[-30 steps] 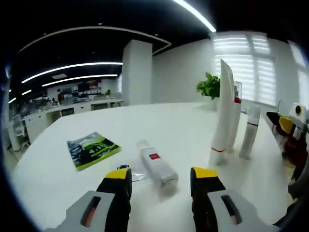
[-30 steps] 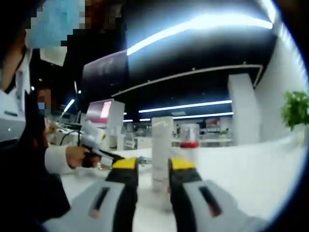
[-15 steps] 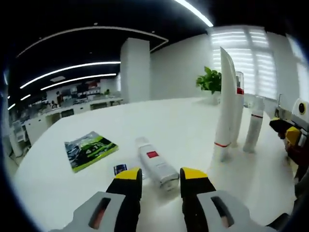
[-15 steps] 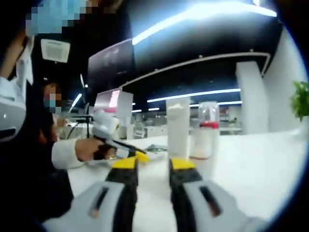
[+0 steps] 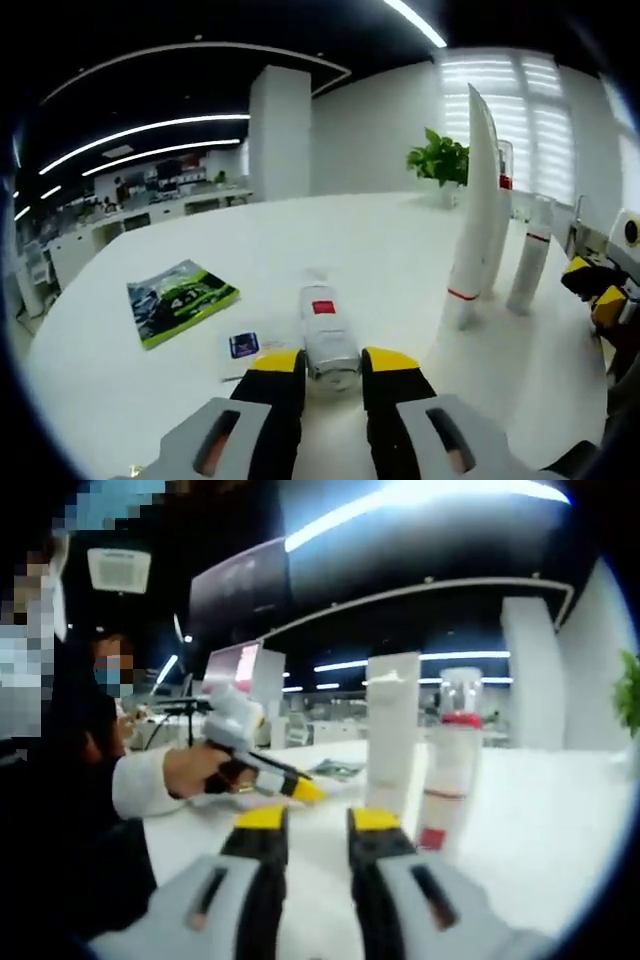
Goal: Arrange the skincare products in the storage area until every visible bottle or jar stands upright without overlapping.
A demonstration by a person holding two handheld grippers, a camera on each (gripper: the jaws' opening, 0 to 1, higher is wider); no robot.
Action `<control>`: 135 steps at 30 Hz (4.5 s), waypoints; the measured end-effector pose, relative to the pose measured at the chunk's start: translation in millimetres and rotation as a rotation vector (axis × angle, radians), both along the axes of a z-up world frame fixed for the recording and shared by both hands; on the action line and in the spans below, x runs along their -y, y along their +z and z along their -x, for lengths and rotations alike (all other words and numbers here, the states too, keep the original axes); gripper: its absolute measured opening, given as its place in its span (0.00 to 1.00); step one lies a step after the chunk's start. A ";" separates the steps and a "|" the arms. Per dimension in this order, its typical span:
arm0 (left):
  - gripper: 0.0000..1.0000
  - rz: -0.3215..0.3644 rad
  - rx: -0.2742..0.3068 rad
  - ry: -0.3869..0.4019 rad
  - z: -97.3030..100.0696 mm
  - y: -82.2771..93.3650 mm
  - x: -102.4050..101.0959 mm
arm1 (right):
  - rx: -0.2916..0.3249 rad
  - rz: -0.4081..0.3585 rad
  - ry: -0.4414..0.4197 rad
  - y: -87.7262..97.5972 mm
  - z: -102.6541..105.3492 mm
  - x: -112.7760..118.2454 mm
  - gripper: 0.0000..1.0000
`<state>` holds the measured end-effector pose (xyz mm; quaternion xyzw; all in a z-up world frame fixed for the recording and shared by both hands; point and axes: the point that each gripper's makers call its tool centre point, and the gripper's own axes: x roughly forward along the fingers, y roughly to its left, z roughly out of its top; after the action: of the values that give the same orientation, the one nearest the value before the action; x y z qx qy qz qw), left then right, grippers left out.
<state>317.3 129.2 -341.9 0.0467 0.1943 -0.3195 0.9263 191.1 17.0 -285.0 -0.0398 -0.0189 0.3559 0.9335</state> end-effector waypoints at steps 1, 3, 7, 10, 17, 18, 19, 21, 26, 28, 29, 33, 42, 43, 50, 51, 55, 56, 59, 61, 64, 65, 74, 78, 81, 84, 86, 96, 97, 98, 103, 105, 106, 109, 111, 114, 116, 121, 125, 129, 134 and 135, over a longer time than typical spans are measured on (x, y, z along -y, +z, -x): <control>0.21 -0.001 -0.003 0.001 0.6 -0.7 1.1 | -0.003 0.007 0.000 -0.7 0.0 -1.0 0.21; 0.21 -0.003 0.001 -0.004 1.4 -0.5 2.4 | -0.005 0.014 0.002 -1.4 0.0 -2.5 0.21; 0.20 0.013 0.006 -0.008 4.9 2.7 4.0 | -0.019 0.027 0.006 -4.1 -0.6 -6.1 0.21; 0.20 0.028 0.055 -0.069 12.8 13.2 8.3 | -0.035 0.031 0.007 -6.1 -1.5 -8.5 0.19; 0.19 0.120 0.070 -0.053 20.0 33.5 3.4 | -0.053 0.038 0.019 -6.9 -2.7 -17.7 0.16; 0.19 0.133 0.067 -0.053 21.2 35.6 2.5 | -0.058 0.043 0.020 -7.8 -3.0 -19.2 0.15; 0.19 0.142 0.059 -0.054 22.2 36.8 1.6 | -0.062 0.047 0.022 -8.8 -3.2 -20.6 0.15; 0.19 0.191 0.047 -0.059 25.0 41.9 1.0 | -0.068 0.049 0.028 -10.2 -4.1 -24.0 0.14; 0.19 0.218 0.026 -0.068 30.3 45.5 -3.3 | -0.086 0.067 0.056 -14.9 -5.3 -38.6 0.12; 0.19 0.221 0.022 -0.070 31.9 46.9 -4.2 | -0.086 0.083 0.066 -16.5 -5.8 -44.8 0.12; 0.19 0.223 0.022 -0.073 33.1 48.1 -4.4 | -0.086 0.088 0.072 -16.8 -5.9 -47.7 0.12; 0.19 0.229 0.022 -0.083 38.3 52.2 -4.5 | -0.081 0.115 0.089 -17.4 -6.6 -57.2 0.12; 0.19 0.242 0.003 -0.095 51.5 54.6 -3.5 | -0.142 0.178 0.065 -30.4 -18.0 -55.5 0.12; 0.19 0.243 0.001 -0.094 52.1 54.8 -3.8 | -0.164 0.190 0.075 -35.2 -17.9 -56.1 0.12; 0.19 0.250 0.000 -0.110 59.2 55.4 -3.3 | -0.204 0.197 0.079 -40.7 -20.8 -60.1 0.12; 0.19 0.253 -0.006 -0.114 60.6 55.0 -2.6 | -0.204 0.204 0.081 -41.3 -21.2 -61.6 0.12; 0.19 0.238 0.007 -0.120 66.5 56.2 -1.4 | -0.216 0.233 0.081 -45.7 -25.1 -64.8 0.12; 0.19 0.233 0.007 -0.123 68.0 56.4 -1.4 | -0.219 0.235 0.082 -46.5 -25.7 -65.2 0.12; 0.19 0.234 0.007 -0.136 73.4 58.7 -0.8 | -0.230 0.227 0.082 -47.0 -27.6 -66.1 0.13; 0.19 0.238 0.003 -0.142 77.7 61.1 -0.7 | -0.234 0.223 0.076 -46.5 -28.9 -66.4 0.13; 0.20 0.232 0.011 -0.148 85.8 65.0 -0.5 | -0.238 0.225 0.072 -46.3 -30.6 -68.0 0.13; 0.20 0.230 0.013 -0.150 88.6 65.8 -0.6 | -0.239 0.231 0.073 -47.2 -30.9 -68.7 0.13; 0.20 0.228 -0.006 -0.178 105.2 64.5 3.0 | -0.252 0.265 0.064 -54.2 -32.9 -70.6 0.14; 0.20 0.228 -0.008 -0.192 109.5 64.5 4.4 | -0.261 0.262 0.068 -54.6 -33.3 -71.7 0.14; 0.20 0.228 -0.020 -0.200 111.2 62.2 2.8 | -0.263 0.264 0.069 -54.7 -33.1 -71.7 0.13; 0.20 0.248 -0.034 -0.208 113.1 62.0 0.4 | -0.257 0.252 0.069 -51.8 -33.4 -71.0 0.14; 0.20 0.257 -0.021 -0.228 115.5 64.1 -0.4 | -0.252 0.243 0.073 -49.3 -32.8 -71.4 0.14; 0.20 0.382 -0.070 -0.311 128.2 69.7 -17.4 | -0.235 0.080 0.148 -23.8 -24.8 -77.9 0.21; 0.20 0.424 -0.093 -0.332 132.1 72.1 -17.7 | -0.233 0.068 0.150 -21.4 -24.5 -77.9 0.22; 0.20 0.458 -0.104 -0.348 134.6 74.3 -18.5 | -0.227 0.052 0.159 -18.1 -23.4 -79.3 0.23; 0.20 0.468 -0.097 -0.343 136.2 72.6 -25.1 | -0.203 -0.010 0.202 -2.9 -16.3 -84.1 0.27; 0.20 0.452 -0.087 -0.346 135.9 72.1 -26.4 | -0.212 -0.049 0.229 1.9 -12.5 -87.9 0.31; 0.20 0.451 -0.082 -0.350 136.3 72.9 -26.6 | -0.225 -0.077 0.249 4.5 -9.5 -90.1 0.33; 0.20 0.443 -0.070 -0.358 137.7 74.2 -26.2 | -0.231 -0.099 0.256 7.8 -8.2 -90.6 0.36; 0.20 0.414 -0.060 -0.371 139.5 71.3 -23.7 | -0.230 -0.106 0.250 9.4 -8.9 -90.1 0.37; 0.20 0.371 -0.047 -0.381 140.4 66.0 -22.0 | -0.235 -0.132 0.247 12.7 -9.7 -89.2 0.38; 0.20 0.337 -0.036 -0.389 141.7 62.2 -20.2 | -0.244 -0.141 0.245 12.8 -10.4 -88.6 0.37; 0.20 0.286 -0.022 -0.406 142.9 56.3 -18.4 | -0.266 -0.142 0.226 9.3 -12.7 -86.8 0.36; 0.21 0.197 -0.013 -0.429 145.7 45.6 -13.9 | -0.286 -0.178 0.205 10.3 -17.0 -85.5 0.35; 0.21 0.118 0.004 -0.461 149.8 36.0 -6.3 | -0.303 -0.170 0.180 6.2 -21.3 -84.0 0.35; 0.21 0.083 0.035 -0.500 154.7 33.3 1.5 | -0.315 -0.171 0.150 1.9 -24.1 -80.7 0.37; 0.21 0.082 0.032 -0.503 154.8 32.8 2.3 | -0.317 -0.171 0.148 1.1 -24.4 -80.2 0.37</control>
<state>162.5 127.0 -309.1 0.0611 0.1486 -0.5468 0.8217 215.4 97.1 -283.8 0.0980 0.0954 0.4223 0.8961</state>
